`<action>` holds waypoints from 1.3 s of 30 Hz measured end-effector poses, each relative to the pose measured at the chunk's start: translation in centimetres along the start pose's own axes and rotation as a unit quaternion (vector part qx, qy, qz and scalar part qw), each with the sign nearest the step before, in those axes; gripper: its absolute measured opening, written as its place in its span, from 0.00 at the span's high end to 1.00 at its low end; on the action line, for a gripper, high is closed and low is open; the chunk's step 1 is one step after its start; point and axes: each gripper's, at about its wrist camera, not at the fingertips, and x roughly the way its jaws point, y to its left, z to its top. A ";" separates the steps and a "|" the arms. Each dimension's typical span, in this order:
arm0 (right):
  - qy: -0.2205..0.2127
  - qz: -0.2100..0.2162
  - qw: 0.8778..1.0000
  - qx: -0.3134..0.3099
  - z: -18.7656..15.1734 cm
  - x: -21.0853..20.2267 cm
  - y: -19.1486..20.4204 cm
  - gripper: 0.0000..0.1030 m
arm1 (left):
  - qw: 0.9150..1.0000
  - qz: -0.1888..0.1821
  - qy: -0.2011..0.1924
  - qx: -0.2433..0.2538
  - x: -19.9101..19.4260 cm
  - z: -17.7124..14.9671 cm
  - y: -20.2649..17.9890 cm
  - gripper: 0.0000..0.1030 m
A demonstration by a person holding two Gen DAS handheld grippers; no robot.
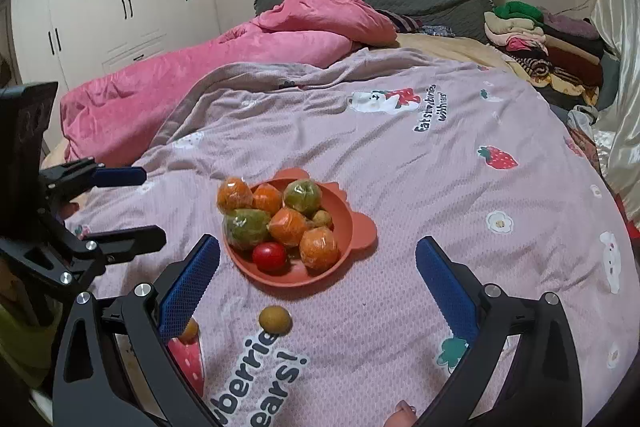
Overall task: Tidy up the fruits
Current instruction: 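Withdraw both open grippers up and away from the plate, then move both open grippers toward the two small round fruits on the bedspread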
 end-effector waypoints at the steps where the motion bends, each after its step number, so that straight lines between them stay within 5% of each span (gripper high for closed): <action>1: 0.002 -0.001 1.000 -0.001 -0.1 0.0 0.1 0.05 | 1.000 0.001 0.000 -0.001 -0.1 -0.1 0.0 0.10; 24: 0.029 0.004 1.000 -0.002 -2.2 0.7 1.3 0.05 | 1.000 0.004 0.009 -0.022 -1.0 -2.6 0.8 0.10; 39: 0.047 -0.001 0.999 -0.001 -3.5 0.7 1.0 0.05 | 0.999 -0.016 0.048 -0.003 0.2 -6.0 -0.6 0.10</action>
